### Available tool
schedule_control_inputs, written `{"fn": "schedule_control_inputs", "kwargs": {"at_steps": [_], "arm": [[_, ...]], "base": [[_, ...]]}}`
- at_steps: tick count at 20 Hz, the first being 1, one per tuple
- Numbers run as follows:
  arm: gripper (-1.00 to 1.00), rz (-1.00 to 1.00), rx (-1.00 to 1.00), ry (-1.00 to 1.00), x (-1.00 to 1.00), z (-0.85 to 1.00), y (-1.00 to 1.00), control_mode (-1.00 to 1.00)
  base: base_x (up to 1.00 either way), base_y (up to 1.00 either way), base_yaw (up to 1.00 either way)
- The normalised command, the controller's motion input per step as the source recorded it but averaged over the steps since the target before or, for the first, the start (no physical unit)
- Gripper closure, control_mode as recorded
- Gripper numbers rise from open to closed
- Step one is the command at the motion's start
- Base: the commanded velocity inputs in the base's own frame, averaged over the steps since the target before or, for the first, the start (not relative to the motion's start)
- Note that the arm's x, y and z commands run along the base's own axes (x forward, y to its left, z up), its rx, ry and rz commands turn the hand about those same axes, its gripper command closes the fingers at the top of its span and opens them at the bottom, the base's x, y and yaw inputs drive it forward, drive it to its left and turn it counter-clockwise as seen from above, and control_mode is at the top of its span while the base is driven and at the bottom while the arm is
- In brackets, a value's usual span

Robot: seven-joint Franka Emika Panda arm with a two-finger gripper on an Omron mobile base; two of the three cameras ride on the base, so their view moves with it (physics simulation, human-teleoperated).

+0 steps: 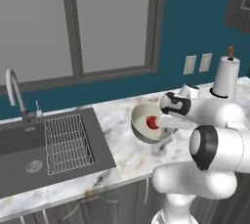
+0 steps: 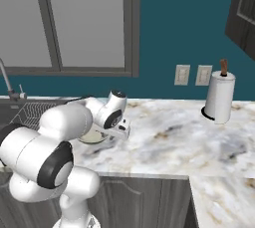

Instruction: Move the glass cup from next to the sink to the open cabinet. Then, move the bowl with the onion to the fridge to clear the area for faucet cleaning.

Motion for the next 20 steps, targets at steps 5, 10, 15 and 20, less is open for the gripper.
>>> {"fn": "schedule_control_inputs", "kwargs": {"at_steps": [5, 10, 15, 20], "arm": [[1.00, -0.14, 0.06, -0.08, -0.27, 0.54, 0.00, -1.00], [1.00, -0.23, 0.06, -0.10, -0.70, 1.00, 0.01, -1.00], [1.00, -0.10, 0.00, 0.01, -0.57, 0.92, 0.39, -1.00], [1.00, 0.14, -0.02, 0.07, -0.29, 0.10, 0.38, 1.00]], "base": [[0.00, 0.00, 0.00], [0.00, 0.00, 0.00], [0.00, 0.00, 0.00], [-0.26, 0.59, 0.39]]}}
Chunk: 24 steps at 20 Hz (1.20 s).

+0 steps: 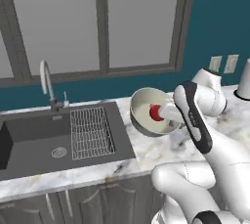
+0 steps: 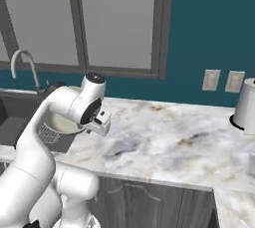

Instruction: Move the glass cup from next to the sink to the open cabinet. Then, move the bowl with the onion to the fridge to clear the area for faucet cleaning.

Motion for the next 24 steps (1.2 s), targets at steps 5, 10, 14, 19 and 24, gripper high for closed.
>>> {"fn": "schedule_control_inputs", "kwargs": {"at_steps": [5, 10, 14, 19, 24], "arm": [[1.00, 0.00, 0.00, 0.00, 0.00, 0.00, 0.00, 1.00], [1.00, 0.00, 0.00, 0.00, 0.00, 0.00, 0.00, 1.00], [1.00, 0.00, 0.00, 0.00, 0.00, 0.00, 0.00, 1.00], [1.00, 0.00, 0.00, 0.00, 0.00, 0.00, 0.00, 1.00], [1.00, 0.00, 0.00, 0.00, 0.00, 0.00, 0.00, 1.00]], "base": [[-0.20, 0.78, 0.78], [-0.15, 0.65, 0.83], [-0.12, 0.60, 0.84], [-0.01, 0.55, 0.84], [0.00, 0.38, 0.89]]}}
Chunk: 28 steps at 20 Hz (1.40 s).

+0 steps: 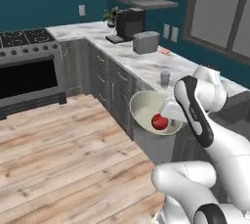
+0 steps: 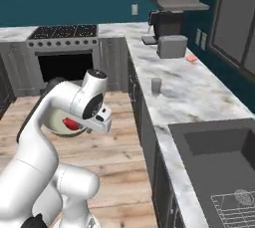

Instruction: Move the glass cup from next to the sink to the open cabinet. Then, move the bowl with the onion to the fridge to clear the area for faucet cleaning.

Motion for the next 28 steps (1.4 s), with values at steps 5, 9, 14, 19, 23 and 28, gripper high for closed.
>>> {"fn": "schedule_control_inputs", "kwargs": {"at_steps": [5, 9, 14, 19, 23, 28], "arm": [[1.00, 0.00, 0.00, 0.00, 0.00, 0.00, 0.00, 1.00], [1.00, 0.00, 0.00, 0.00, 0.00, 0.00, 0.00, 1.00], [1.00, 0.00, 0.00, 0.00, 0.00, 0.00, 0.00, 1.00], [1.00, 0.00, 0.00, 0.00, 0.00, 0.00, 0.00, 1.00], [1.00, 0.00, 0.00, 0.00, 0.00, 0.00, 0.00, 1.00], [1.00, 0.00, 0.00, 0.00, 0.00, 0.00, 0.00, 1.00]], "base": [[0.00, 0.01, 1.00], [0.00, 0.00, 1.00], [0.00, 0.00, 1.00], [0.00, 0.18, 0.92], [0.00, 0.16, 0.92], [0.57, 0.04, 0.65]]}}
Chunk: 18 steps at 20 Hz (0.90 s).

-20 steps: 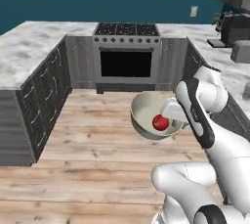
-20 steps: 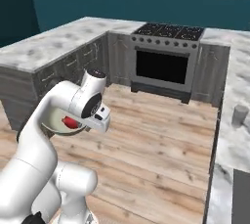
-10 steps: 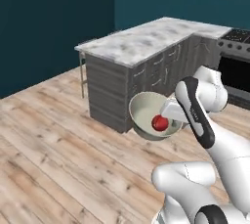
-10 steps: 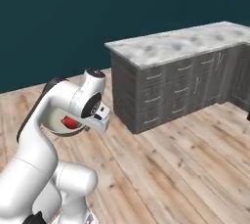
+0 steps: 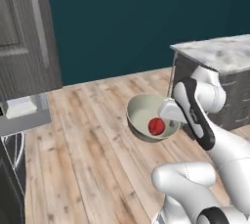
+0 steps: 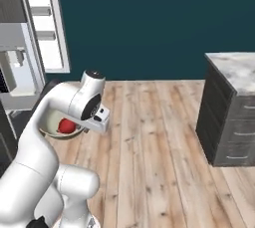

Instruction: Move the glass cup from next to the sink to the open cabinet. Then, move the bowl with the onion to the fridge to clear the area for faucet cleaning.

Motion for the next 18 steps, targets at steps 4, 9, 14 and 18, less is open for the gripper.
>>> {"fn": "schedule_control_inputs", "kwargs": {"at_steps": [4, 9, 14, 18], "arm": [[1.00, 0.00, 0.00, 0.00, 0.00, 0.00, 0.00, 1.00], [1.00, 0.00, 0.00, 0.00, 0.00, 0.00, 0.00, 1.00], [1.00, 0.00, 0.00, 0.00, 0.00, 0.00, 0.00, 1.00], [1.00, 0.00, 0.00, 0.00, 0.00, 0.00, 0.00, 1.00]], "base": [[1.00, -0.13, 0.06], [1.00, -0.10, 0.05], [1.00, -0.12, 0.05], [1.00, -0.22, 0.17]]}}
